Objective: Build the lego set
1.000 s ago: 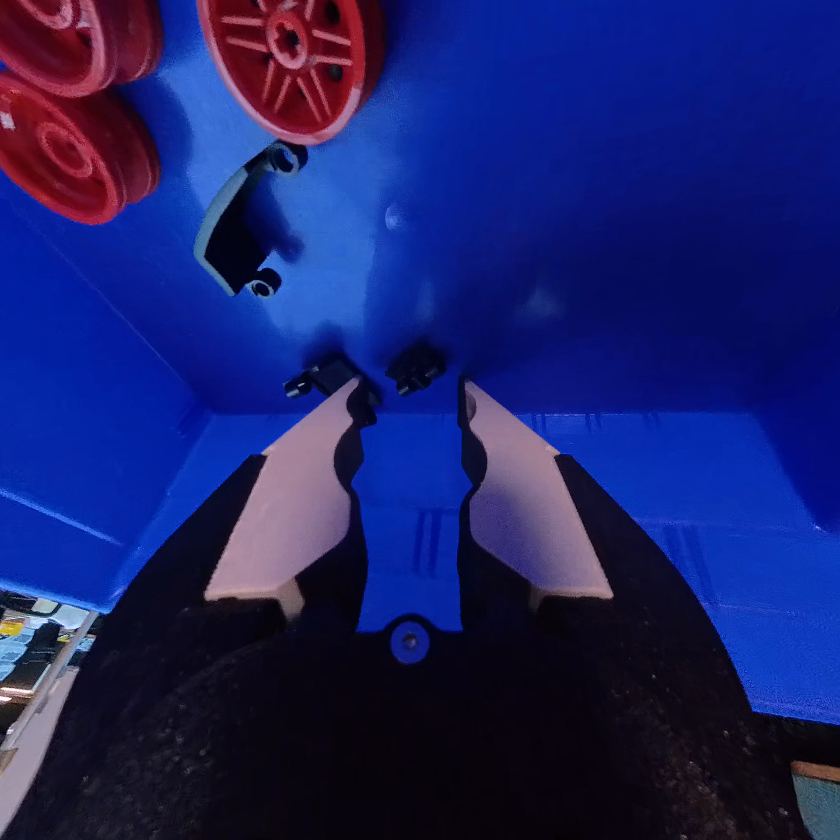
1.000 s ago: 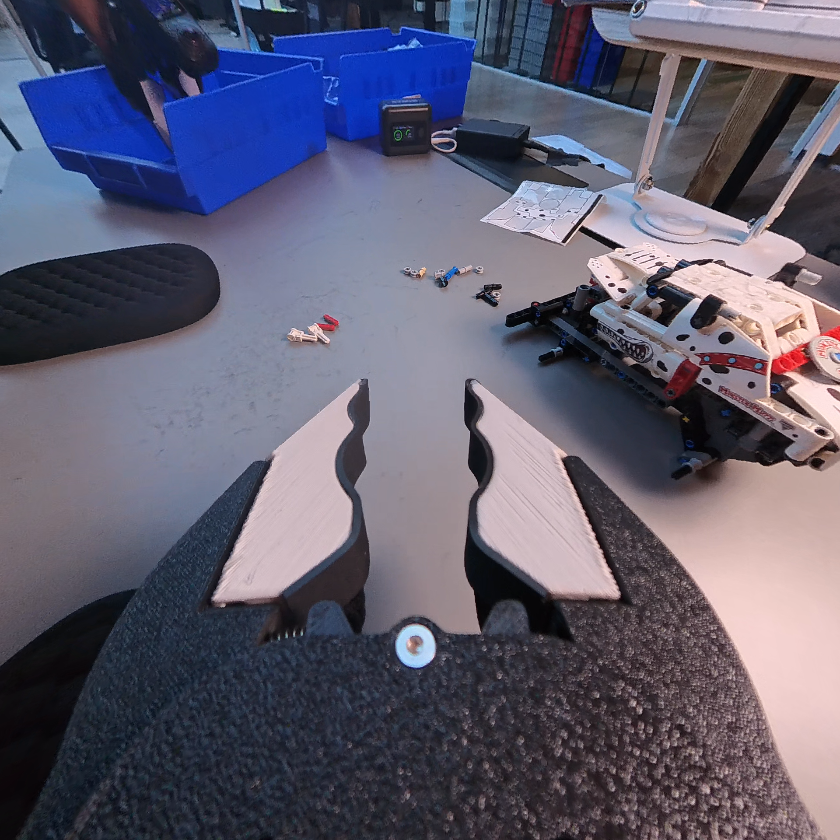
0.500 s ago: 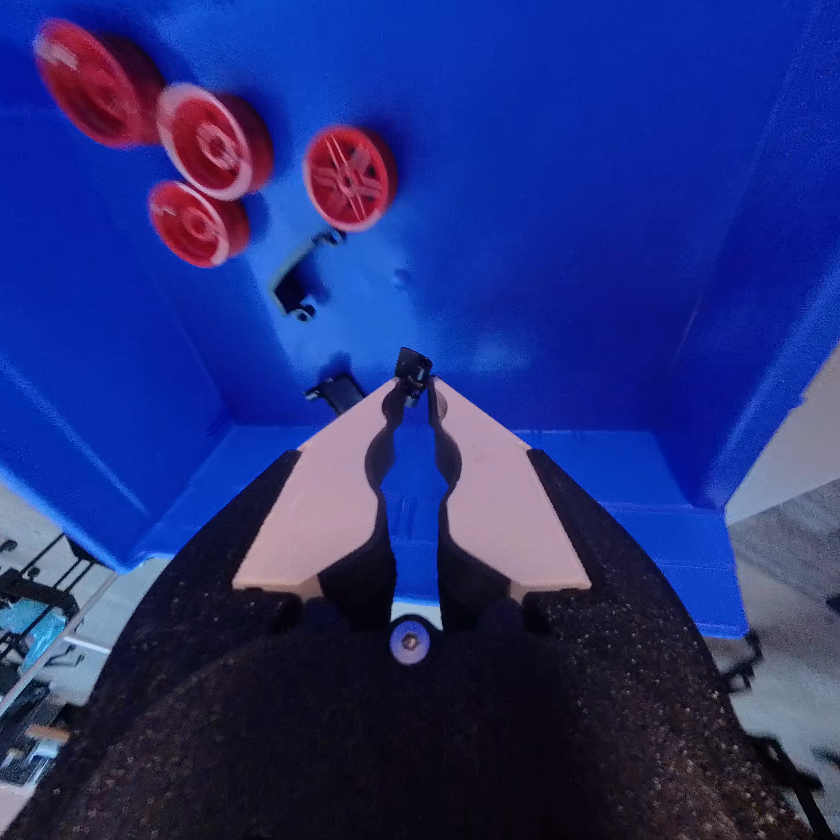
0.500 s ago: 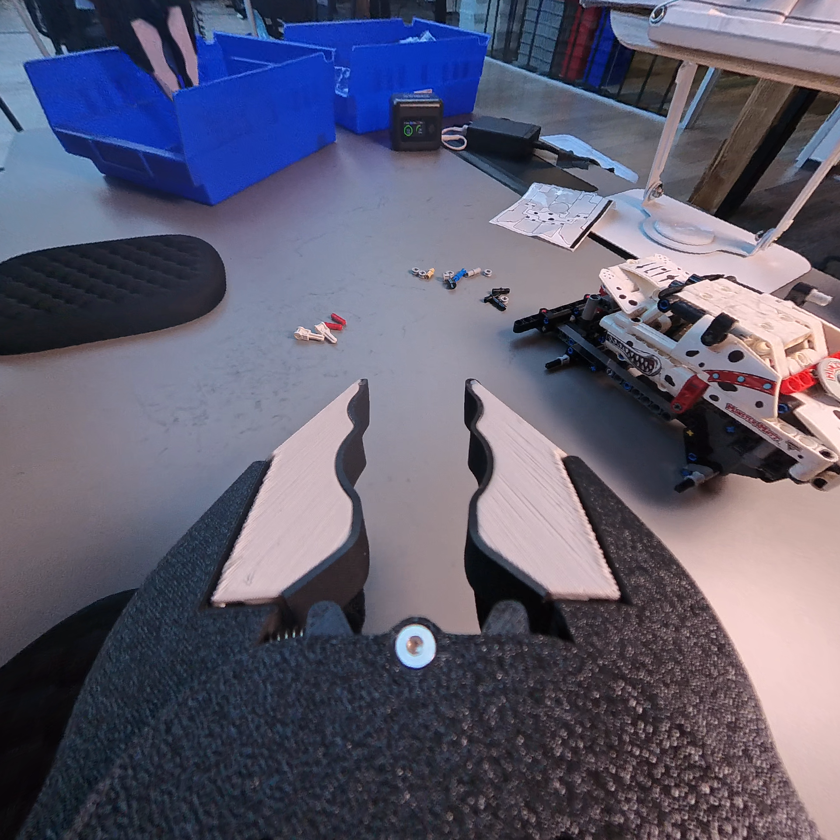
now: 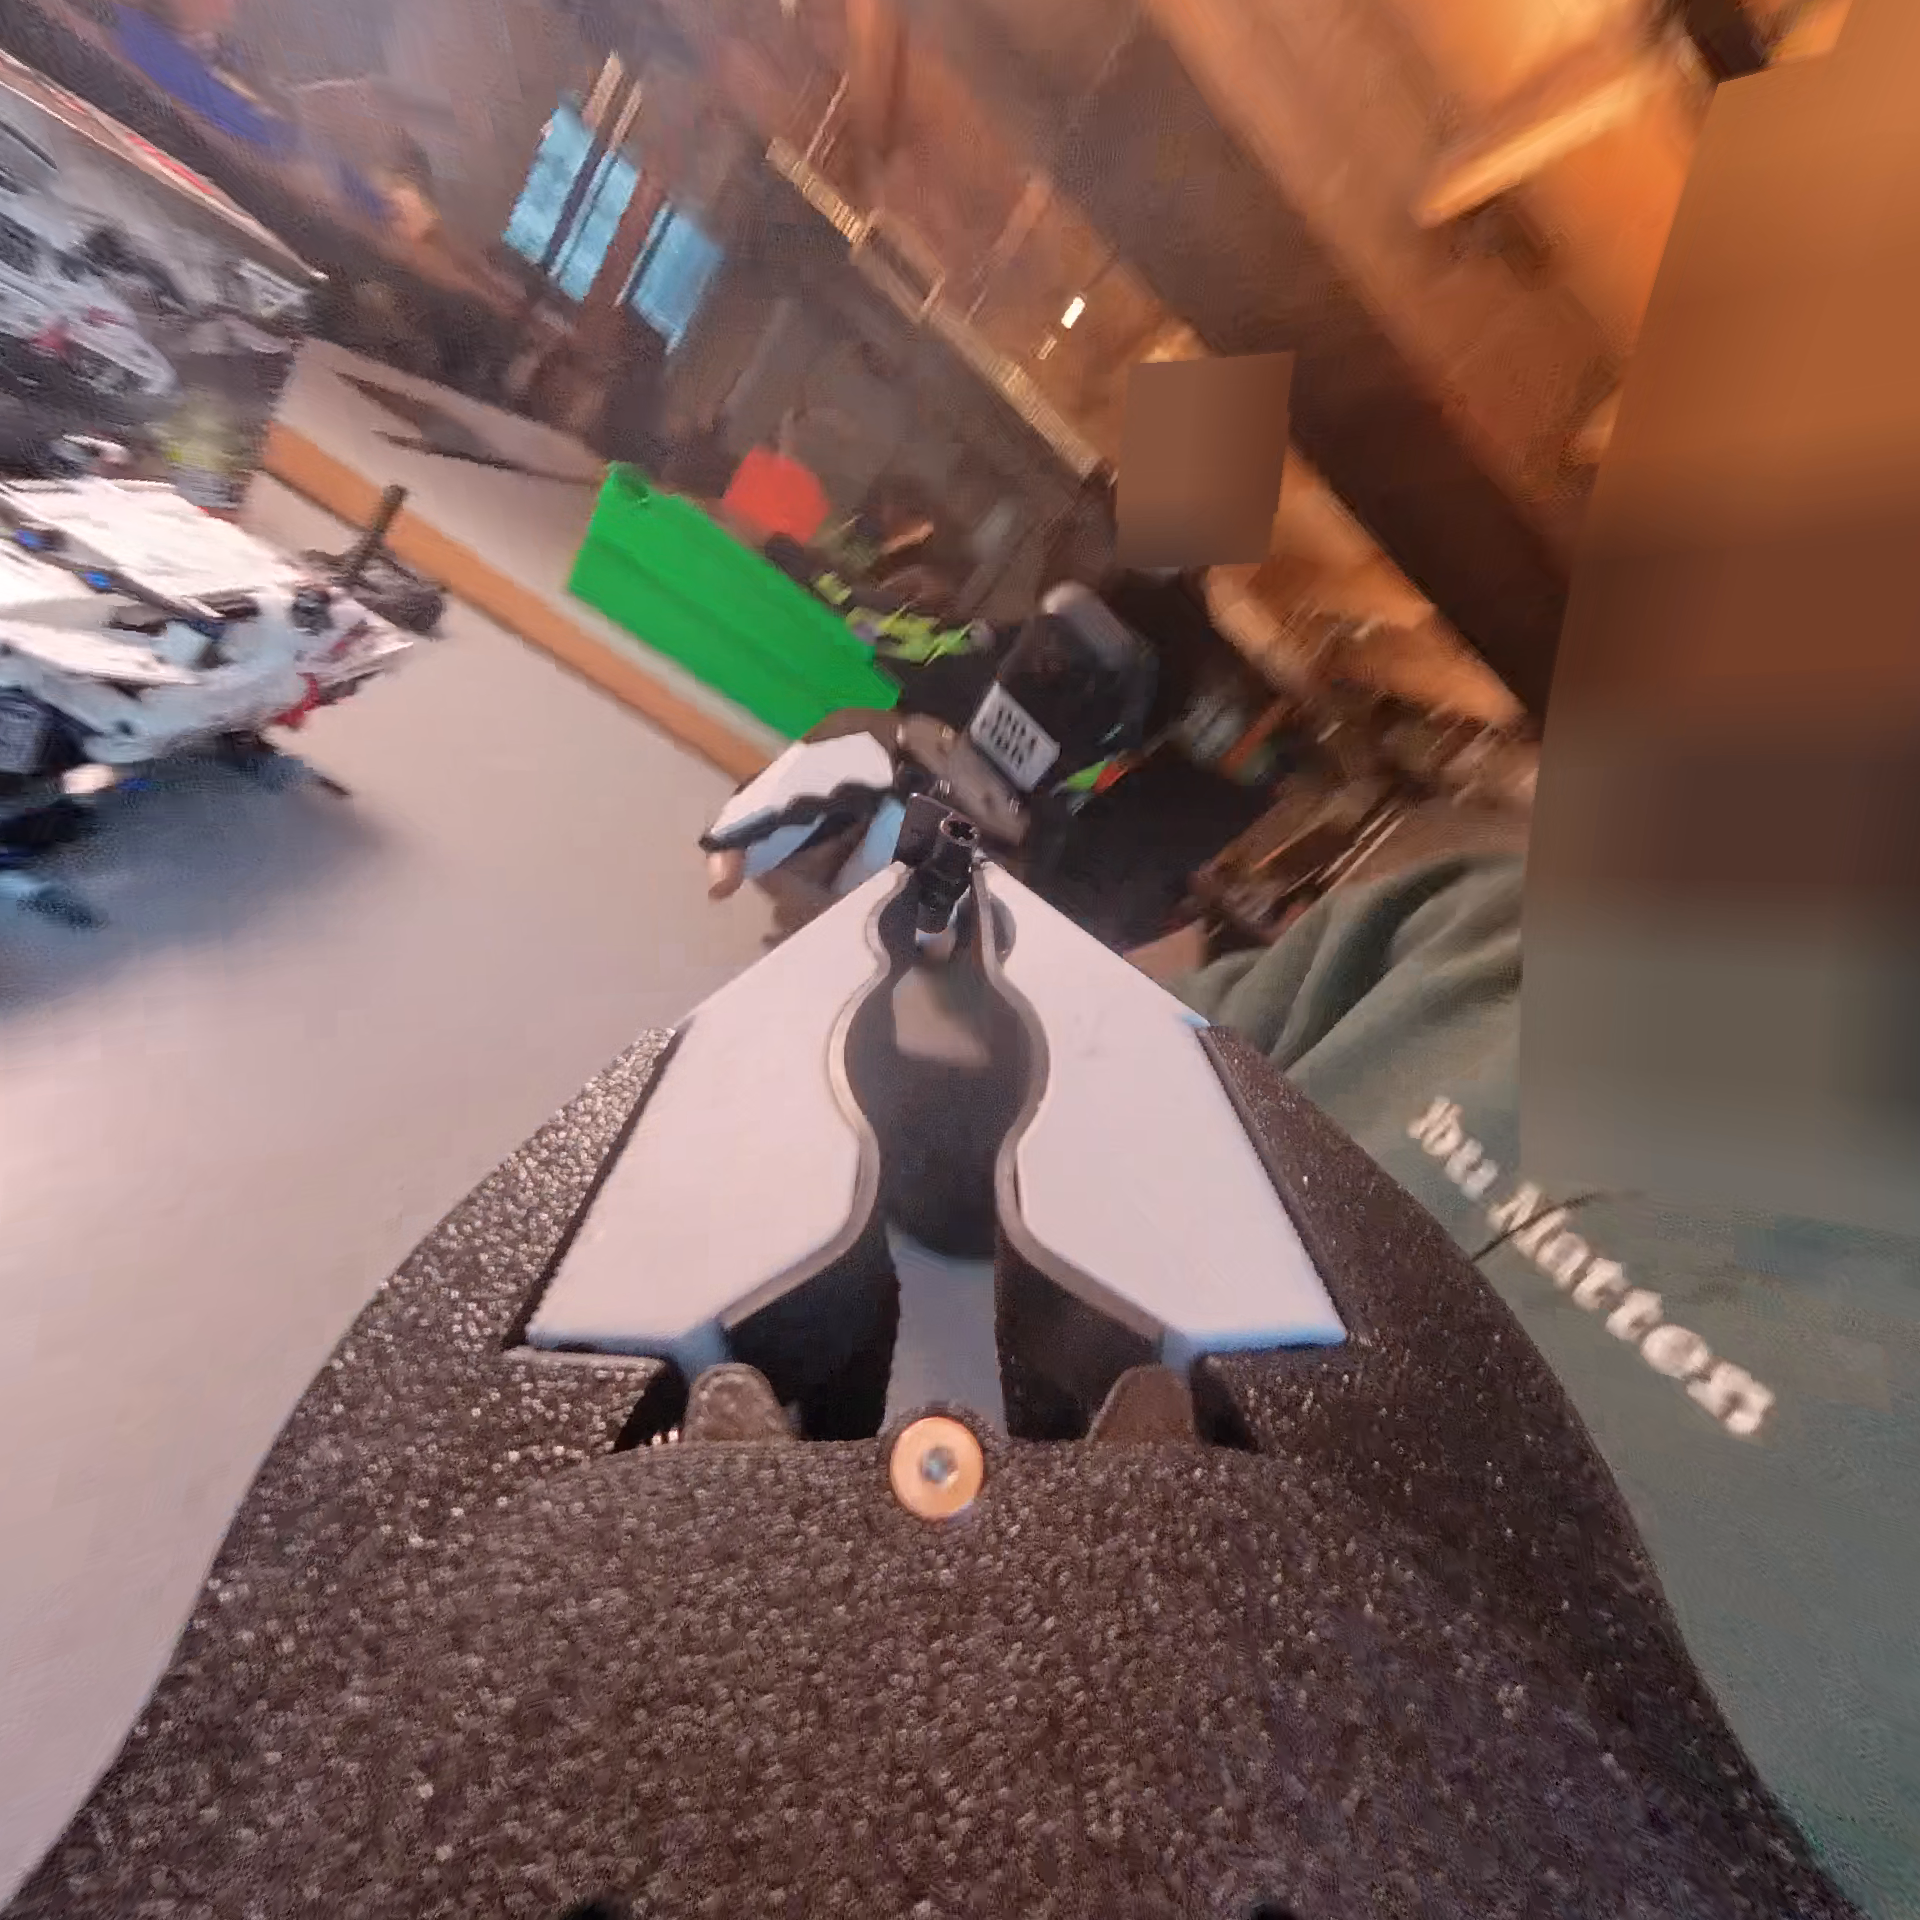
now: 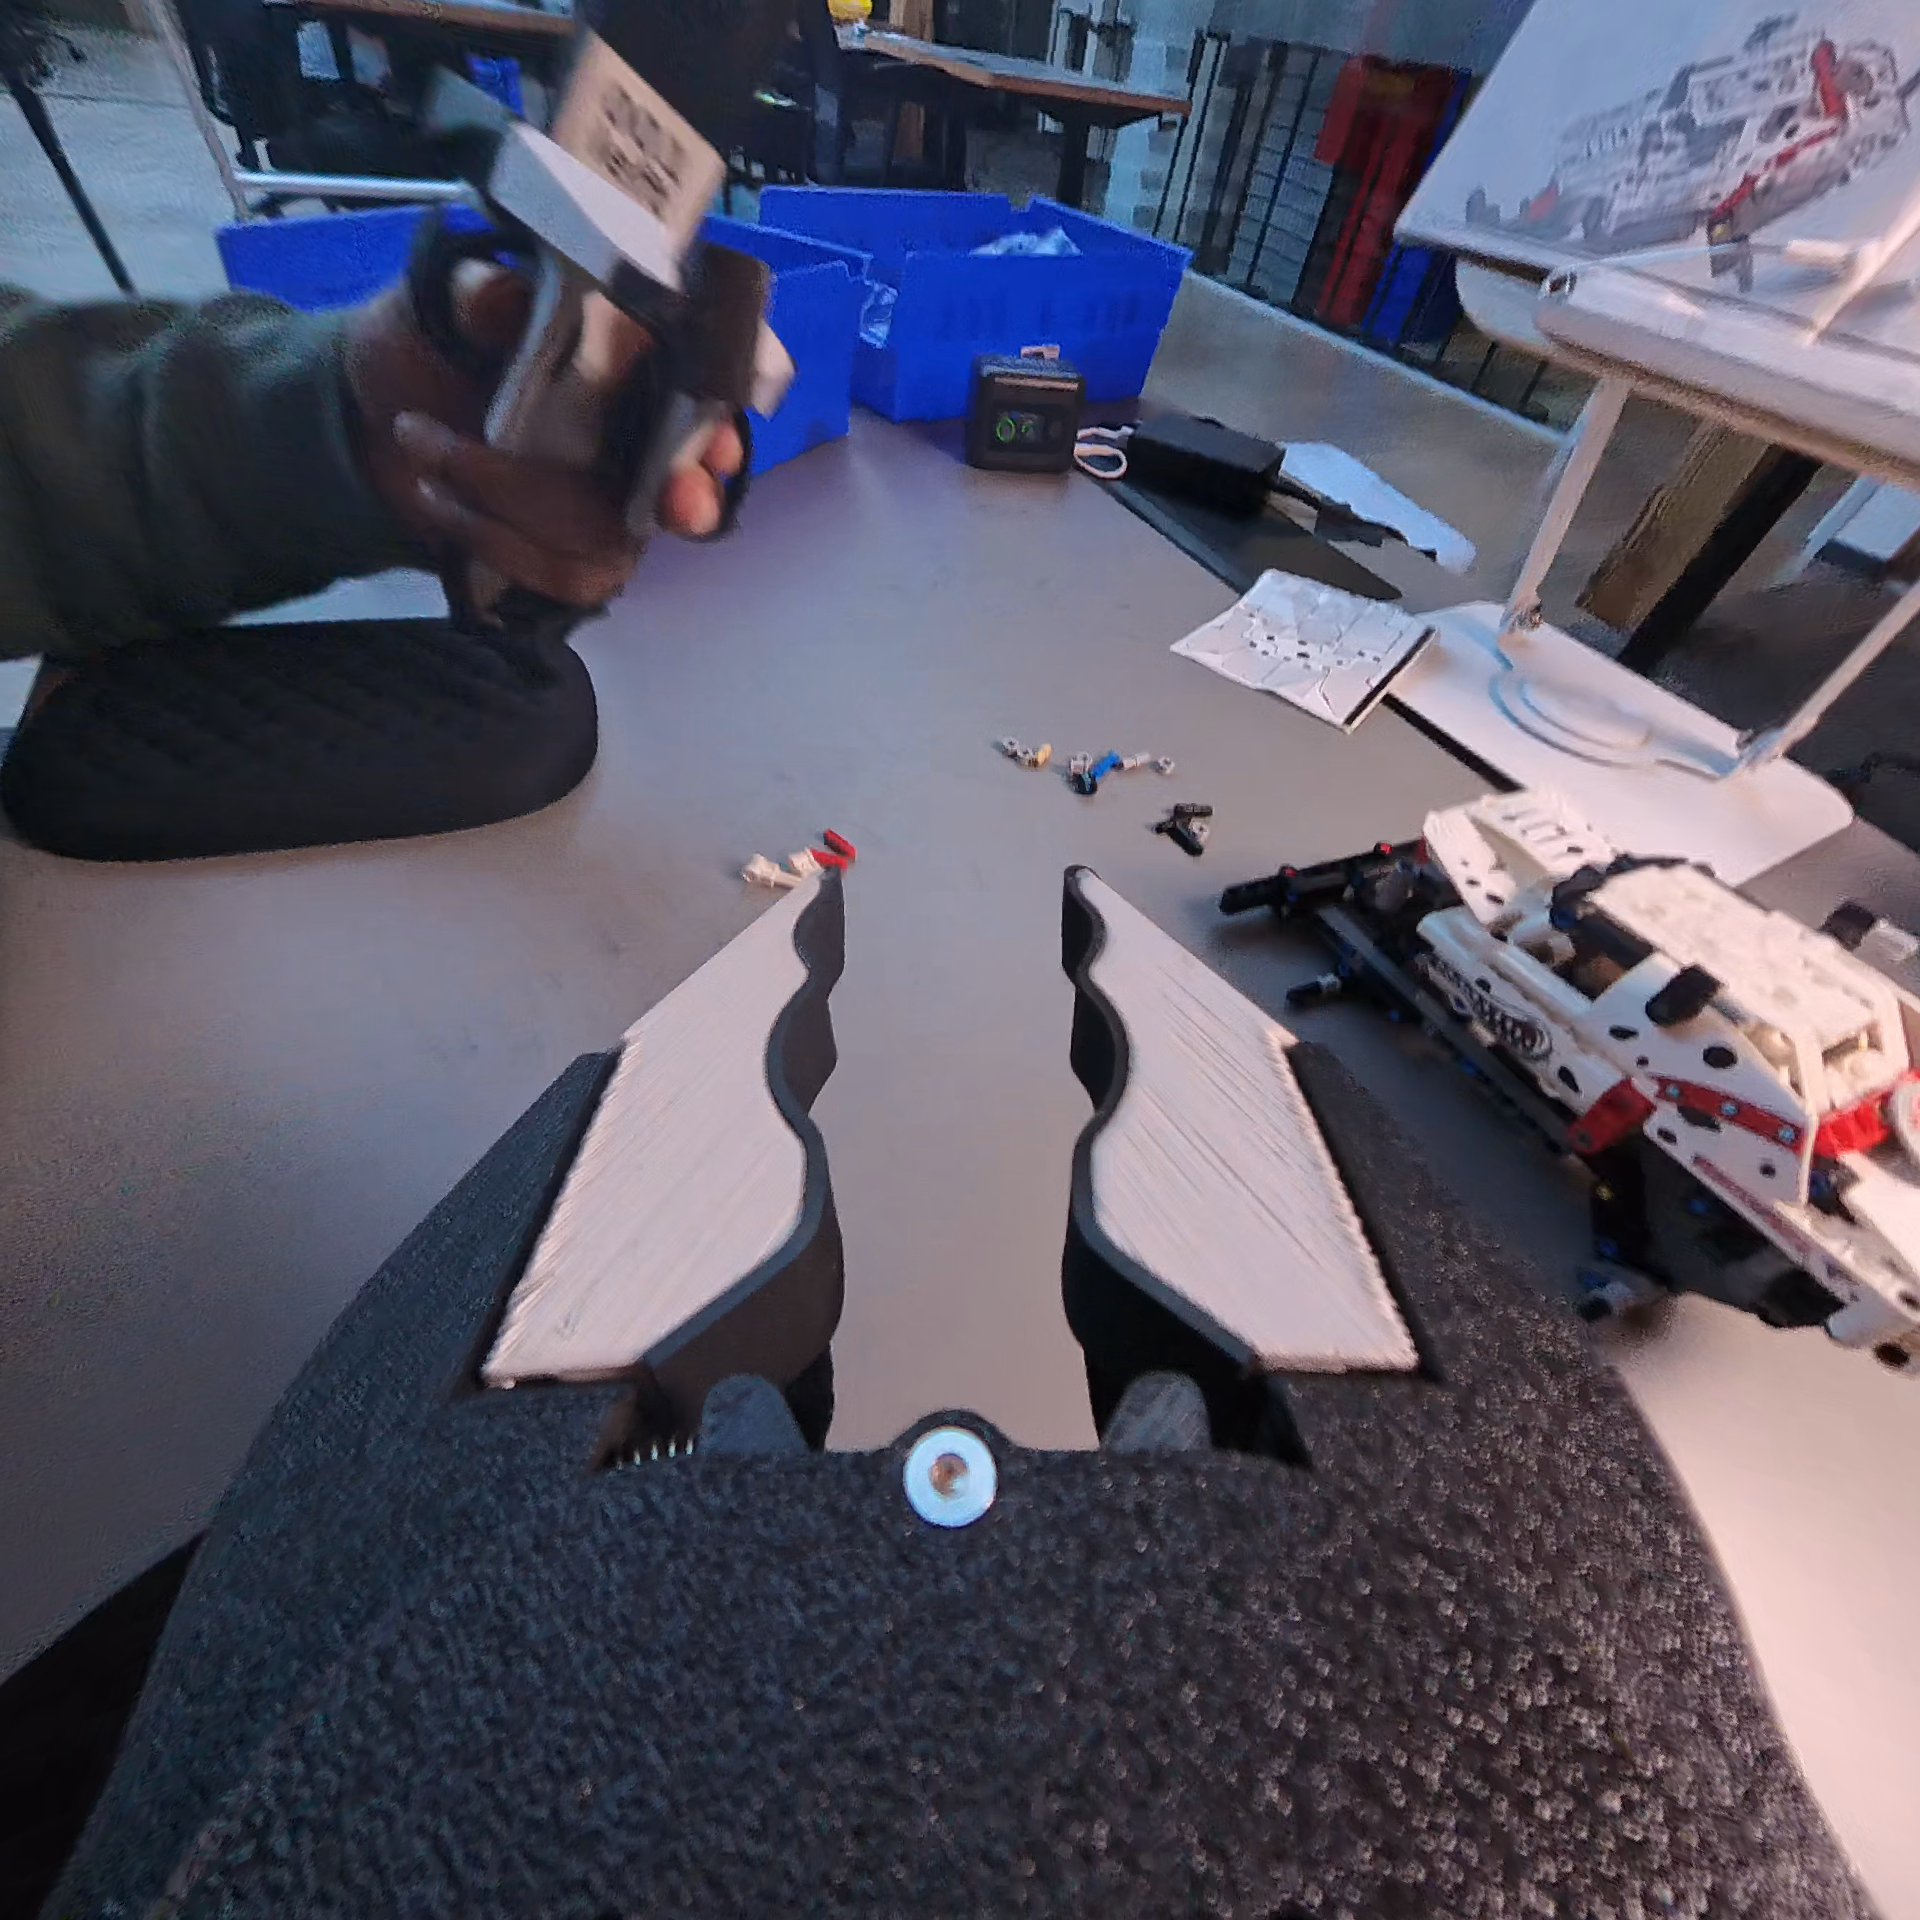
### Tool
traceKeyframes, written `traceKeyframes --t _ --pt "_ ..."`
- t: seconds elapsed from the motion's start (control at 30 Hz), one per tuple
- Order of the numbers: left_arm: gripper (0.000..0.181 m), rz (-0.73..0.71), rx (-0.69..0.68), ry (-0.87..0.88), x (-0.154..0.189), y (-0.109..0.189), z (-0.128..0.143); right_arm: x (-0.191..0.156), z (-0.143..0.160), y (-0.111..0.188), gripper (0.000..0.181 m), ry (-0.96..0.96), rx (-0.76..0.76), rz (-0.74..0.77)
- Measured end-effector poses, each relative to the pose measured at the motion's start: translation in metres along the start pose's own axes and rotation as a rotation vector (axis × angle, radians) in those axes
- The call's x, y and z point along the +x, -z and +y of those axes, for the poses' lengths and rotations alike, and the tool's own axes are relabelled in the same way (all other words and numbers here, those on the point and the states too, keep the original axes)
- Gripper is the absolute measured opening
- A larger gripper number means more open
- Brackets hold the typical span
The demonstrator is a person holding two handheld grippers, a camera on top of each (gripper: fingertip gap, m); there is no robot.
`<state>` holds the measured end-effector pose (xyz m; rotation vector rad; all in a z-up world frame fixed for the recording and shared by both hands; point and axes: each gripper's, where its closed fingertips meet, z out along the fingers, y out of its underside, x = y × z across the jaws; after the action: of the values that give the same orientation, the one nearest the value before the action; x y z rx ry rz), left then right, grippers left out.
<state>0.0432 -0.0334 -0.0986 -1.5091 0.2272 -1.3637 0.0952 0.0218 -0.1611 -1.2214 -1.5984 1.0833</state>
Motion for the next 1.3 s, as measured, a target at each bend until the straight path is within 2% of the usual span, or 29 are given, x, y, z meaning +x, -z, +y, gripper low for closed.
traceKeyframes --t 0.1,0.2,0.27,0.4,0.53,0.6,0.67,0.77,0.83,0.9,1.07,1.13,1.27,1.3 --pt "0.007 0.186 0.111 0.2 -0.006 -0.021 -0.014 -0.012 -0.038 -0.006 0.042 0.073 0.077 0.009" --pt "0.007 0.223 0.09 0.223 -0.005 -0.033 -0.01 -0.016 -0.06 -0.016 0.042 0.127 0.115 0.05" --pt "0.007 0.221 0.094 0.238 -0.006 -0.035 -0.007 -0.018 -0.066 -0.024 0.038 0.138 0.123 0.071" --pt "0.008 0.199 0.116 0.242 -0.011 -0.03 -0.004 -0.015 -0.067 -0.039 0.019 0.147 0.13 0.124" --pt "0.008 0.145 0.102 0.222 -0.017 -0.027 0.0 -0.014 -0.061 -0.043 0.016 0.105 0.111 0.082" --pt "0.008 0.077 0.062 0.188 -0.025 -0.024 0.005 -0.013 -0.054 -0.046 0.016 0.103 0.074 0.048" --pt "0.015 -0.108 -0.04 0.051 -0.047 -0.015 0.014 -0.012 -0.036 -0.049 0.016 0.118 -0.015 -0.019" --pt "0.018 -0.467 -0.206 -0.267 -0.084 0.019 0.017 -0.011 0.016 -0.052 0.016 0.133 -0.237 -0.194" --pt "0.02 -0.606 -0.291 -0.404 -0.098 0.038 0.019 -0.006 0.049 -0.058 0.016 0.137 -0.374 -0.259" --pt "0.023 -0.67 -0.338 -0.446 -0.106 0.05 0.026 -0.006 0.066 -0.067 0.016 0.158 -0.455 -0.315" --pt "0.025 -0.706 -0.407 -0.446 -0.116 0.062 0.048 -0.015 0.083 -0.086 0.017 0.215 -0.58 -0.452" --pt "0.025 -0.71 -0.426 -0.438 -0.118 0.065 0.054 -0.016 0.085 -0.088 0.019 0.259 -0.594 -0.461" --pt "0.024 -0.731 -0.484 -0.448 -0.124 0.066 0.063 -0.01 0.084 -0.088 0.047 0.266 -0.598 -0.4" --pt "0.023 -0.738 -0.503 -0.453 -0.126 0.067 0.066 -0.009 0.081 -0.087 0.049 0.246 -0.573 -0.379"
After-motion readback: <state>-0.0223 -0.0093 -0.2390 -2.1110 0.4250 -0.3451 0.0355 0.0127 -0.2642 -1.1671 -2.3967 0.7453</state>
